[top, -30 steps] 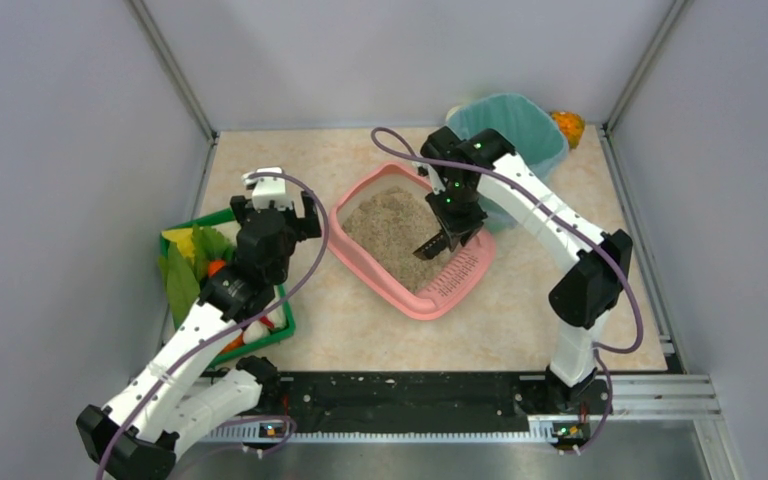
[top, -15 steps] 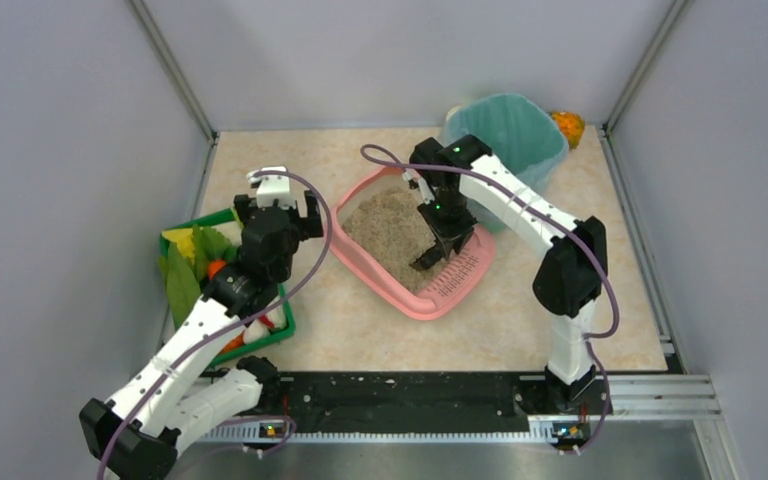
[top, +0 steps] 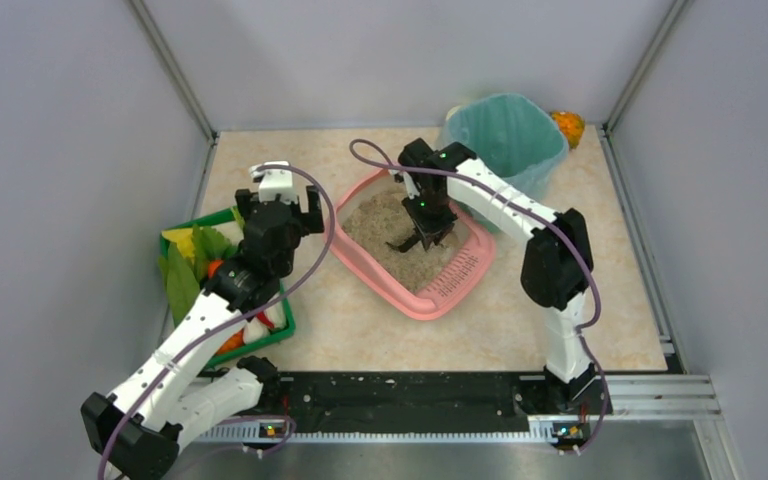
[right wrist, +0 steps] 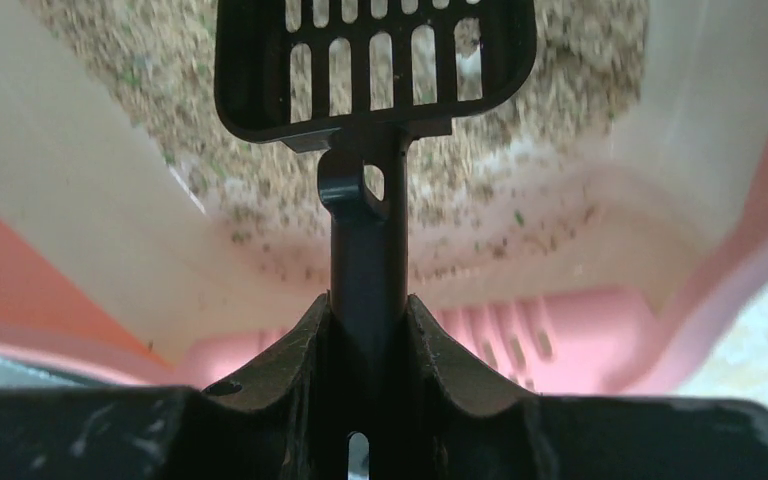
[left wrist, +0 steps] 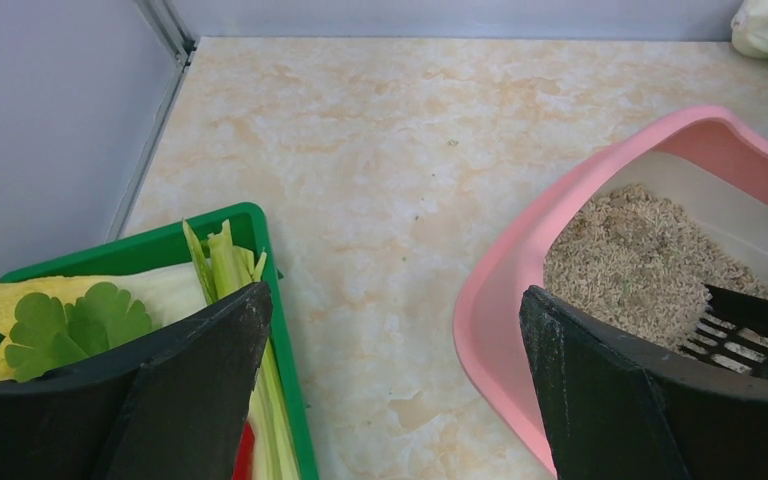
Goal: Clean the litter box
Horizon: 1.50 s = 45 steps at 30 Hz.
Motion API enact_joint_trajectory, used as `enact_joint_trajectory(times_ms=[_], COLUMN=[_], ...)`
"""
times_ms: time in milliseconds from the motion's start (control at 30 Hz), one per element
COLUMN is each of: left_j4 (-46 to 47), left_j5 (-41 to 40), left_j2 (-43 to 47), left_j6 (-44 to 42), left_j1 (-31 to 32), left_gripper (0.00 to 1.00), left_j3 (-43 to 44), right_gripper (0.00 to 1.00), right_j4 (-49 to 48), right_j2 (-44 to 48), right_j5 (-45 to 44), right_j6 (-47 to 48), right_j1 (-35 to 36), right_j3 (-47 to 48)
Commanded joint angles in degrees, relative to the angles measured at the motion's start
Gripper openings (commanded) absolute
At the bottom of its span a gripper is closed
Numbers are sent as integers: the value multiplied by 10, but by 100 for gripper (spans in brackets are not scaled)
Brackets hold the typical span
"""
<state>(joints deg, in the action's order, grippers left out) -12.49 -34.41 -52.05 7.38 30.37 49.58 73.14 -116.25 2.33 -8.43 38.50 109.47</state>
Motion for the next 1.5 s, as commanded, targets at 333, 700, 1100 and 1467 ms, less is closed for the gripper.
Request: enact_joint_trajectory(times_ms=[333, 700, 1100, 1467], left_j4=[13, 14, 15, 0], left_j5=[-31, -32, -22, -21], left_j2=[-11, -26, -21, -6], left_j6=[-15, -13, -6, 6], left_j1=[-3, -3, -4, -3], left_gripper=[99, 99, 99, 99], left_j3=[52, 73, 79, 77], right_gripper=[0, 0, 0, 0], right_j4=[-222, -330, -370, -421], right_j2=[-55, 18, 126, 196], right_j5=[-21, 1, 48, 135], right_j6=[-6, 24, 37, 51], right_j1=[-15, -17, -28, -51], right_j3=[-119, -208, -261, -344])
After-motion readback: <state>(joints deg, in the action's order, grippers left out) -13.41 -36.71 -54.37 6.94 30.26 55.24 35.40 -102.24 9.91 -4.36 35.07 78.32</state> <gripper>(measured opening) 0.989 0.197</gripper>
